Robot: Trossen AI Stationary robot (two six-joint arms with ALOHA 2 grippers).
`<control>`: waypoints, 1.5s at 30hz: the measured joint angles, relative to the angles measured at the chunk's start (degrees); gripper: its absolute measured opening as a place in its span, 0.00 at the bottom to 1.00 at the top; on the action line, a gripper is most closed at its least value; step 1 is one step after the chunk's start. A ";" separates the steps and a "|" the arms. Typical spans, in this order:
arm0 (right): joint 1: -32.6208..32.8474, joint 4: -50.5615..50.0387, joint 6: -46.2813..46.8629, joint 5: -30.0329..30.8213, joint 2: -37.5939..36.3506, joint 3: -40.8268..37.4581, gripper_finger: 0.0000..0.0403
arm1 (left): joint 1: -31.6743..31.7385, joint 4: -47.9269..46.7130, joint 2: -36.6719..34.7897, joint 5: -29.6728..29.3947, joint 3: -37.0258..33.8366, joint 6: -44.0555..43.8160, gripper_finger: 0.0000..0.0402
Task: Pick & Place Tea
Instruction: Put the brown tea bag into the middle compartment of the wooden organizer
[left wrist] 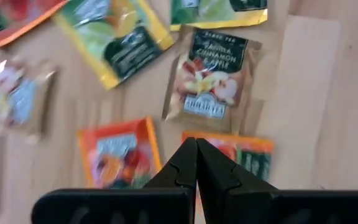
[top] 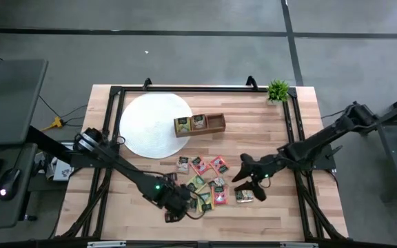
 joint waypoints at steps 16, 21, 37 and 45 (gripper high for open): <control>0.47 2.20 17.75 0.47 21.52 16.15 0.41 | 0.06 6.59 8.12 4.59 0.01 12.86 0.00; 0.20 2.93 28.18 0.71 25.51 18.70 0.41 | 0.04 8.56 8.16 4.05 -1.10 14.46 0.00; -0.23 8.06 52.58 4.67 34.42 18.47 0.41 | 0.08 22.19 7.97 4.11 -9.10 12.43 0.00; 0.31 8.34 54.76 5.53 34.52 18.49 0.41 | 0.06 23.13 8.03 2.15 -9.19 12.41 0.00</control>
